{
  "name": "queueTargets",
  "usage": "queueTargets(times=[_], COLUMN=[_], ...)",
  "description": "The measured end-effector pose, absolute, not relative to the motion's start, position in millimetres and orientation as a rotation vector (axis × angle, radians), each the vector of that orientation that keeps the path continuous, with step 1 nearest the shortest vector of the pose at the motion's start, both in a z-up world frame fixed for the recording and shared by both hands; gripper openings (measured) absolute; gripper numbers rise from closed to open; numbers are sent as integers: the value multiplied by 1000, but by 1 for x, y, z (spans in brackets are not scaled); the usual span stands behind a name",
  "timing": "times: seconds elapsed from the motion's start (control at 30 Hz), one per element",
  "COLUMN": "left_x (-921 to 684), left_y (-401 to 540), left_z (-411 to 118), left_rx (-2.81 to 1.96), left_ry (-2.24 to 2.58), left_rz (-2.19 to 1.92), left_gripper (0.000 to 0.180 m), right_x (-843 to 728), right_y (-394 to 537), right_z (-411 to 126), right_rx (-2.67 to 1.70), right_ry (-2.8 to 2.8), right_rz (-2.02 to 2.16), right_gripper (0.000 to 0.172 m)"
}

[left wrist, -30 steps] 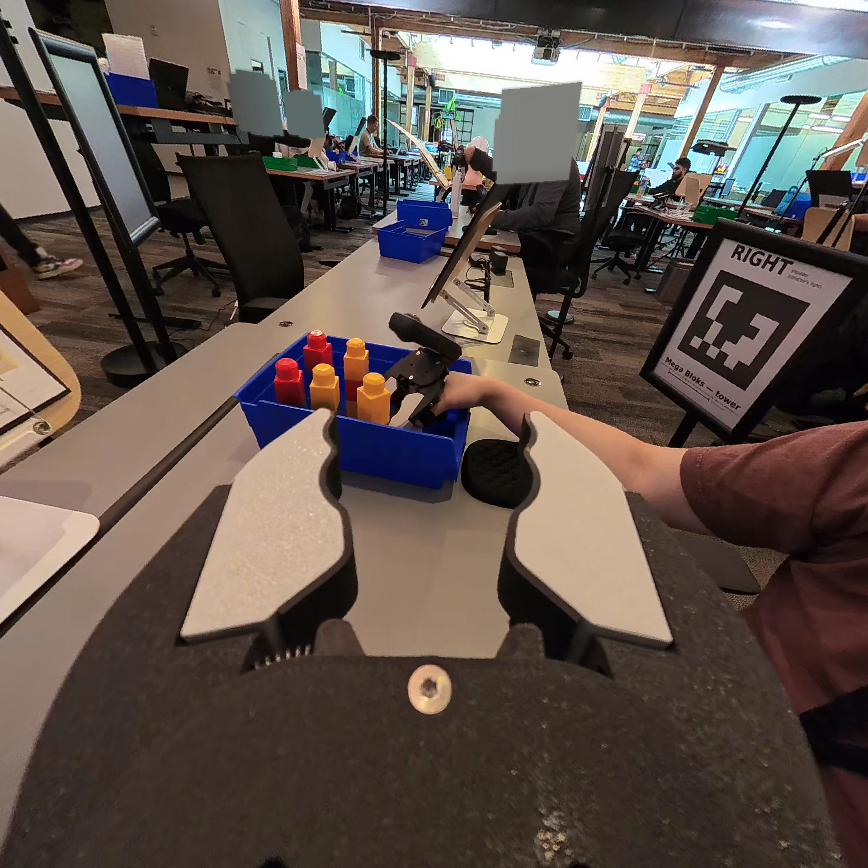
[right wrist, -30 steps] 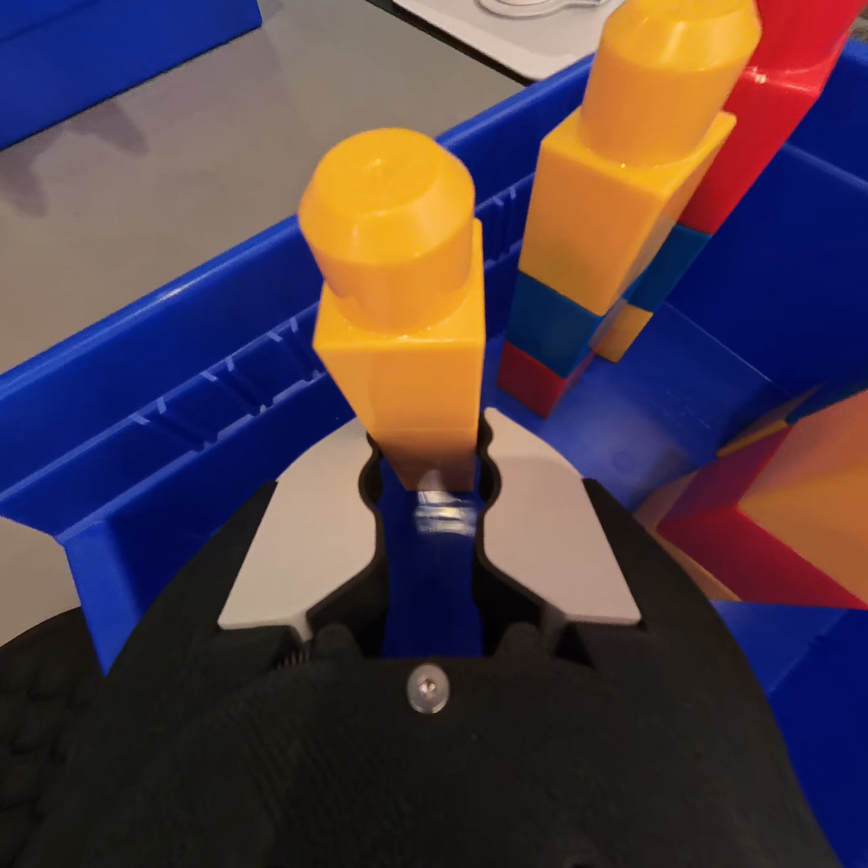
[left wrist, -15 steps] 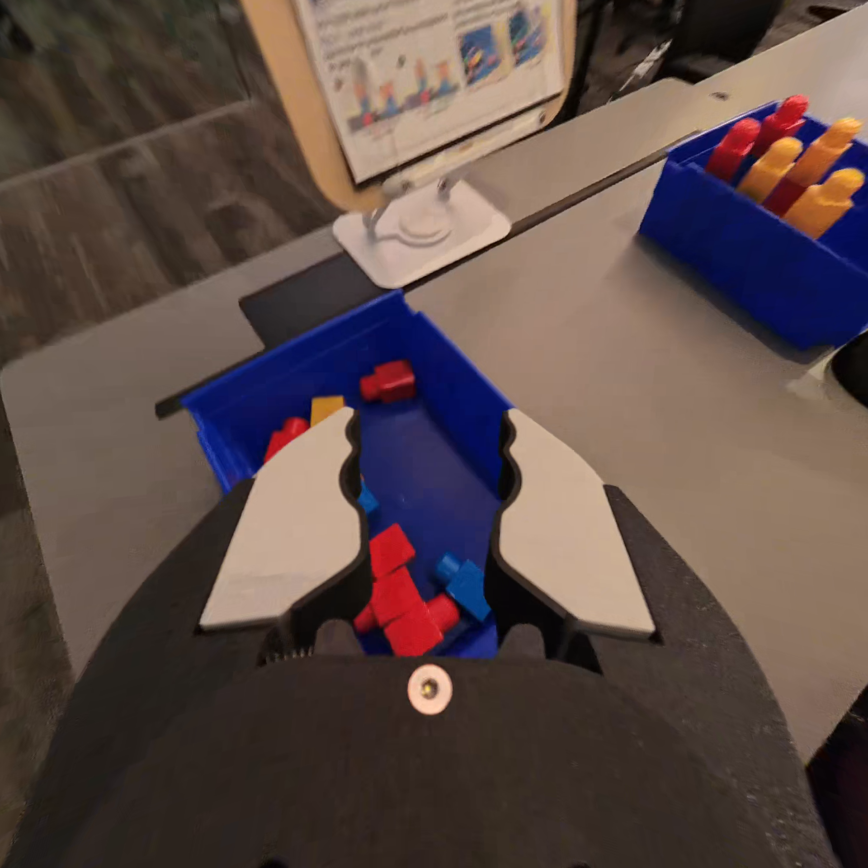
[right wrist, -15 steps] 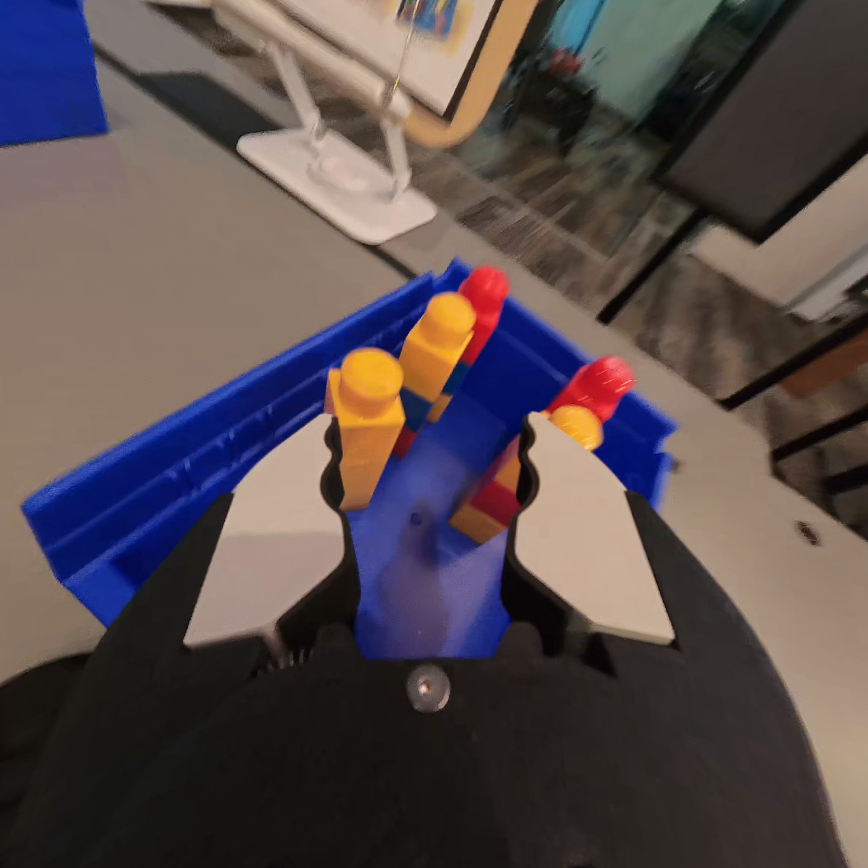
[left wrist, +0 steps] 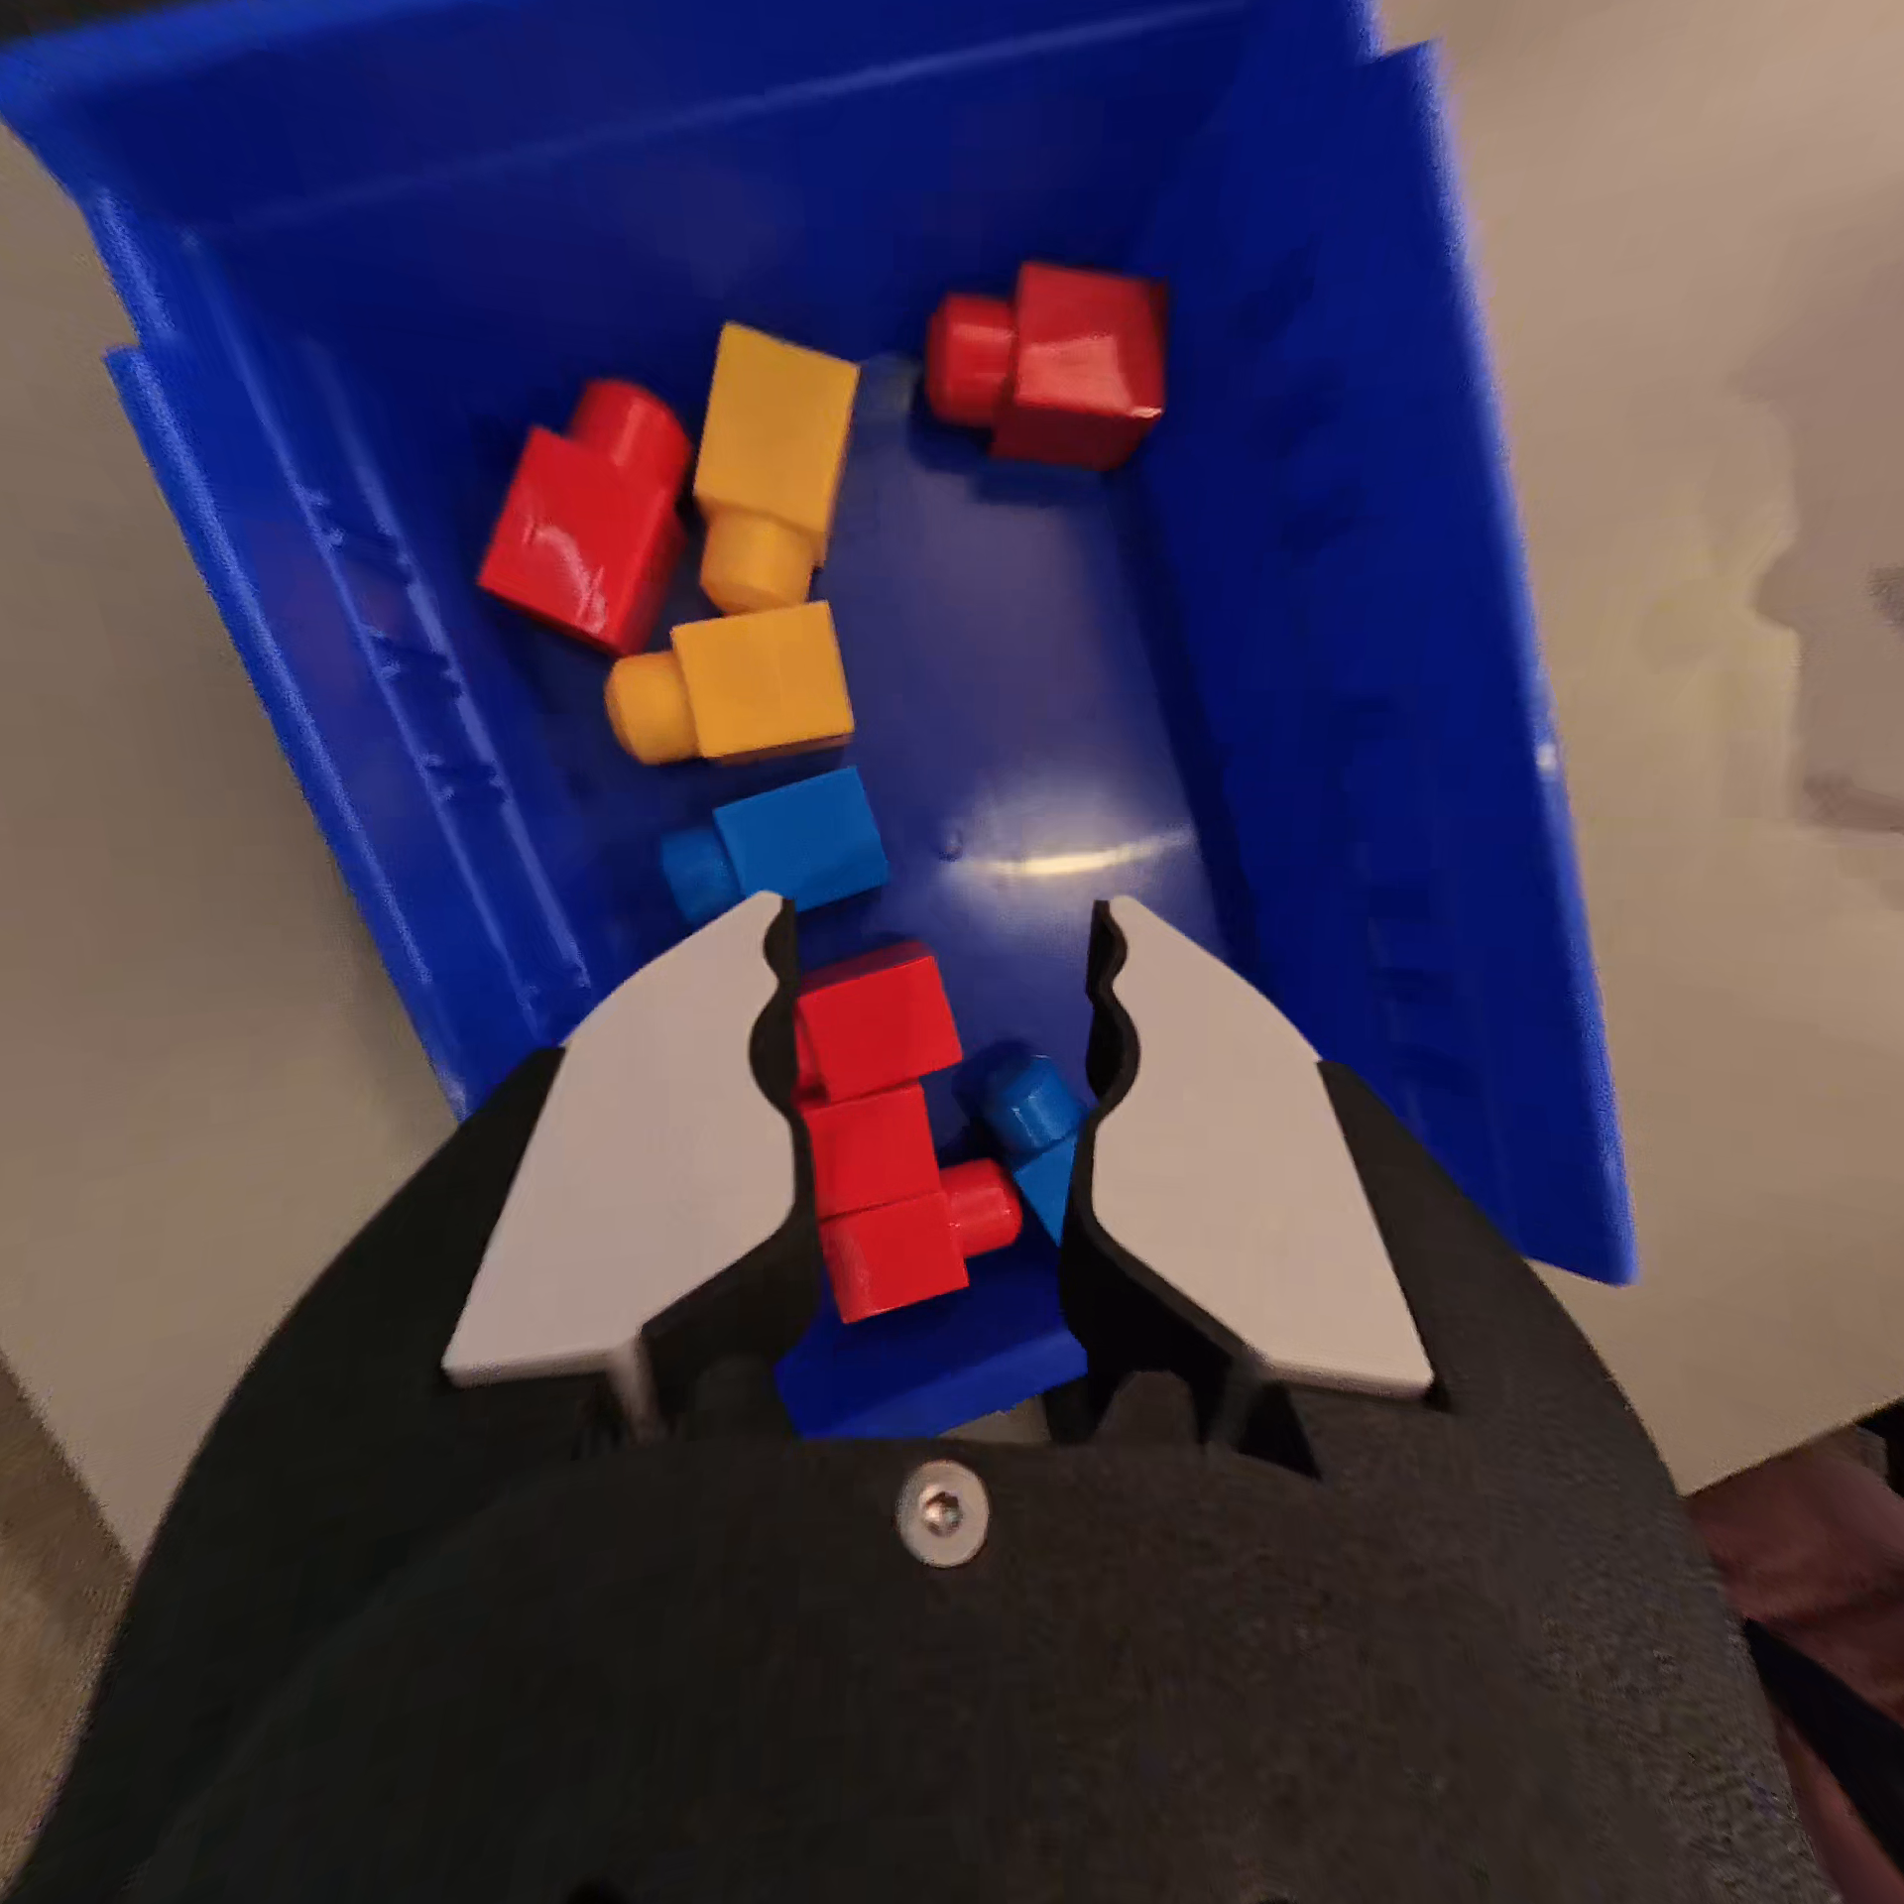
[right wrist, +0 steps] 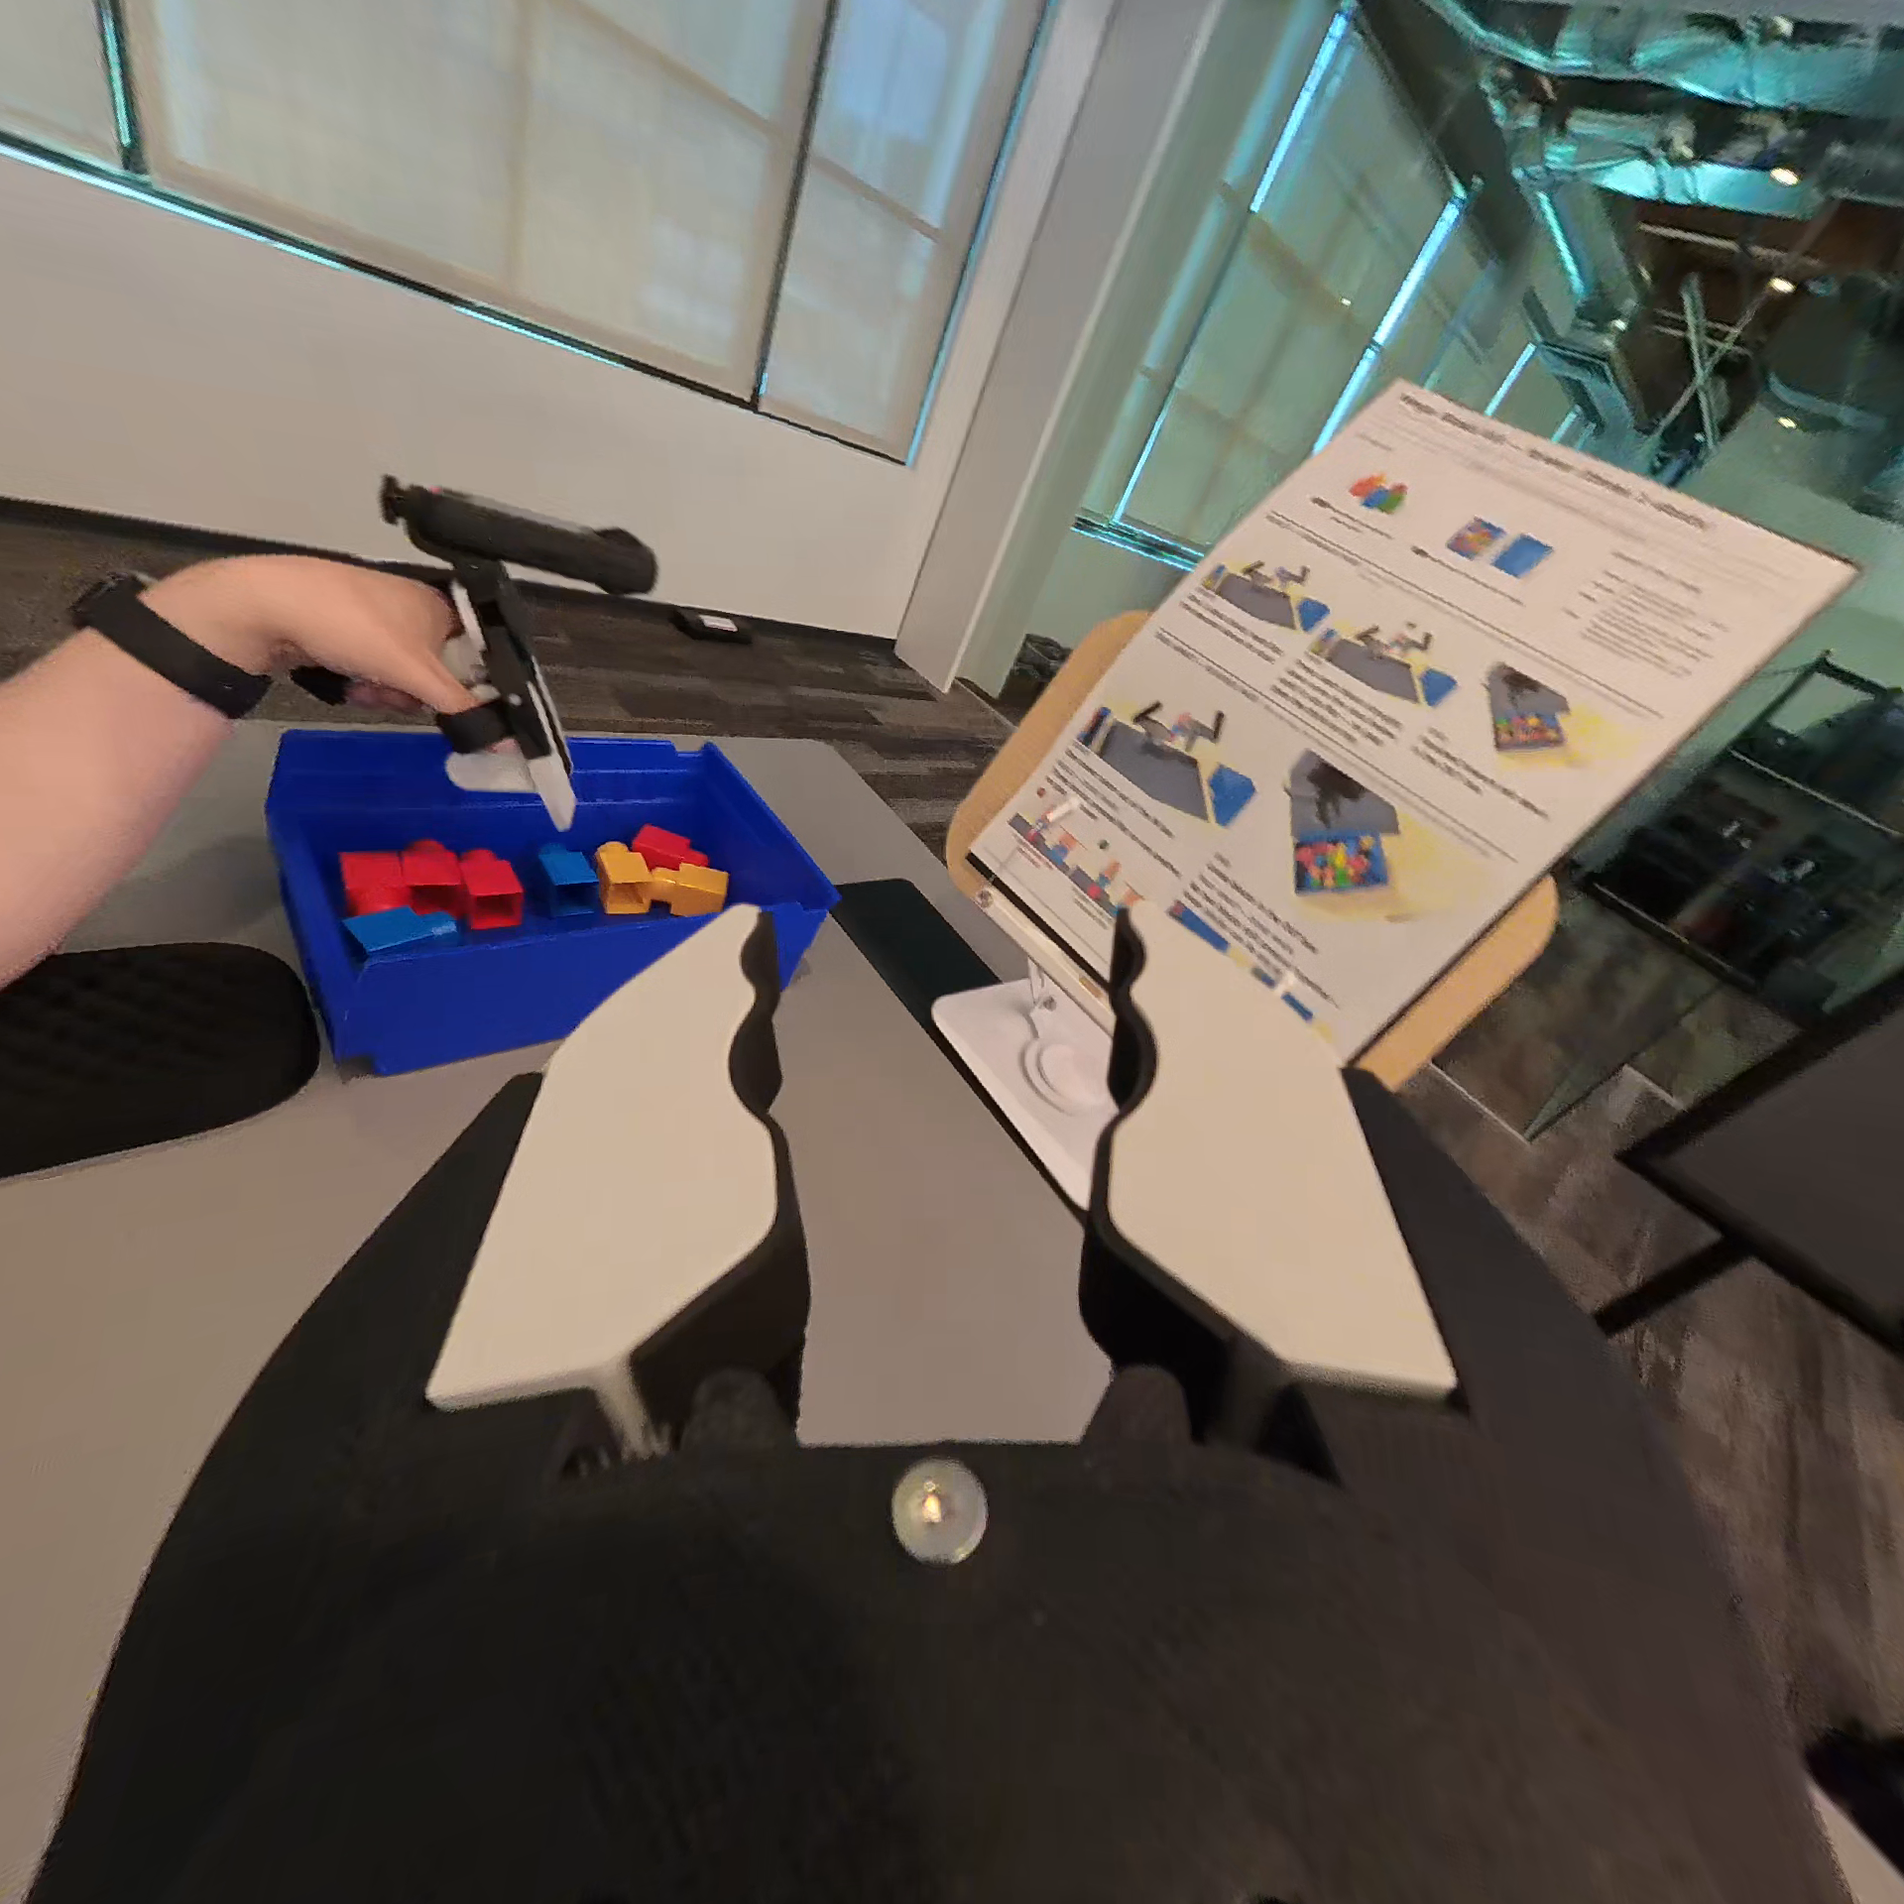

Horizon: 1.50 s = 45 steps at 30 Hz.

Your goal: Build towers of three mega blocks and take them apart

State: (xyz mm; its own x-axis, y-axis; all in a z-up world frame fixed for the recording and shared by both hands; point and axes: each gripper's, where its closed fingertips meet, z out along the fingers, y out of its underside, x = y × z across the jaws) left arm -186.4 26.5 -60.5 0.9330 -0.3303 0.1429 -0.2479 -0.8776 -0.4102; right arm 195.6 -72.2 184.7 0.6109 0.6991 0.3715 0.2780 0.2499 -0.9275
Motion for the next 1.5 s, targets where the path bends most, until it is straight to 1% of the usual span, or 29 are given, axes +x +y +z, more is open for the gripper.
queueTargets(times=[0.1, 0.3, 0.47, 0.6, 0.67, 0.77, 0.97, 1.0, 1.07, 1.1, 1.2, 1.3, 1.4, 1.5], left_x=[-190, -194, -201, -209, -212, -217, -213, -214, -215, -215, -213, -210, -197, -152], left_y=[26, 29, 31, 37, 36, 35, 40, 40, 38, 38, 36, 33, 30, 33], left_z=[-77, -102, -107, -119, -127, -134, -144, -146, -152, -152, -147, -128, -92, -35], left_rx=[-2788, -2907, -2934, -2958, -2994, -3021, -3021, -3029, -3054, -3054, -3048, -3003, -2881, -2603], left_ry=[391, 344, 306, 300, 274, 254, 242, 244, 246, 250, 272, 299, 340, 496], left_rz=[-225, -101, 11, 108, 133, 162, 105, 114, 125, 125, 117, 90, -8, -214], left_gripper=[56, 62, 70, 67, 75, 79, 77, 75, 65, 65, 64, 65, 64, 64], right_x=[175, 167, 175, 182, 185, 187, 184, 183, 182, 181, 179, 176, 170, 157], right_y=[-66, -49, -45, -47, -49, -51, -55, -55, -54, -54, -53, -49, -44, -37], right_z=[178, 139, 135, 138, 138, 138, 135, 134, 131, 130, 127, 121, 114, 107], right_rx=[-1329, -1421, -1428, -1421, -1423, -1425, -1427, -1431, -1438, -1440, -1449, -1463, -1485, -1533], right_ry=[-974, -1059, -1063, -1059, -1061, -1070, -1100, -1104, -1111, -1116, -1131, -1144, -1150, -1092], right_rz=[374, 447, 465, 468, 463, 440, 431, 430, 423, 423, 420, 417, 445, 616], right_gripper=[65, 65, 64, 64, 63, 62, 62, 62, 62, 61, 61, 61, 60, 58])
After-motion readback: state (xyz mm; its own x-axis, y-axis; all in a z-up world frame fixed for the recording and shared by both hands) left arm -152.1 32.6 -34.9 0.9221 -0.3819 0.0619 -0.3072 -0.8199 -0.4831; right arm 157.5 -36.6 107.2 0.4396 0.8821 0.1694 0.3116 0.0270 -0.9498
